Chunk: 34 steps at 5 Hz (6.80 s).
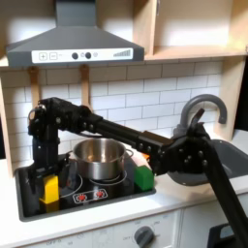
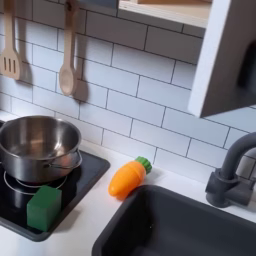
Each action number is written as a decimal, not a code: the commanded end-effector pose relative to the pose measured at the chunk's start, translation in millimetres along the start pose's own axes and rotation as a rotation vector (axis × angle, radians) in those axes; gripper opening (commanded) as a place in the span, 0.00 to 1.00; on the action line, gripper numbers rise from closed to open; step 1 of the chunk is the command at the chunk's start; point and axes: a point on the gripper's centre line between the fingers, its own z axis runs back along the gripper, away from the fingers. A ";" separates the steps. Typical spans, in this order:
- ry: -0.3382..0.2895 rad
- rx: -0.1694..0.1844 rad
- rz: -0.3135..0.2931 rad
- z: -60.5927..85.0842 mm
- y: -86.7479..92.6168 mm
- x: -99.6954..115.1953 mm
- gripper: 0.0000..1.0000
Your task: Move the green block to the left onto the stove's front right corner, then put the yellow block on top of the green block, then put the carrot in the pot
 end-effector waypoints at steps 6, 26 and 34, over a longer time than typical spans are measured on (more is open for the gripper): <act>-0.035 0.001 0.006 3.7 2.2 5.0 0.00; -0.137 -0.178 -0.437 54.3 -119.7 -119.4 0.00; -0.133 -0.180 -0.453 49.3 -138.2 -126.3 0.00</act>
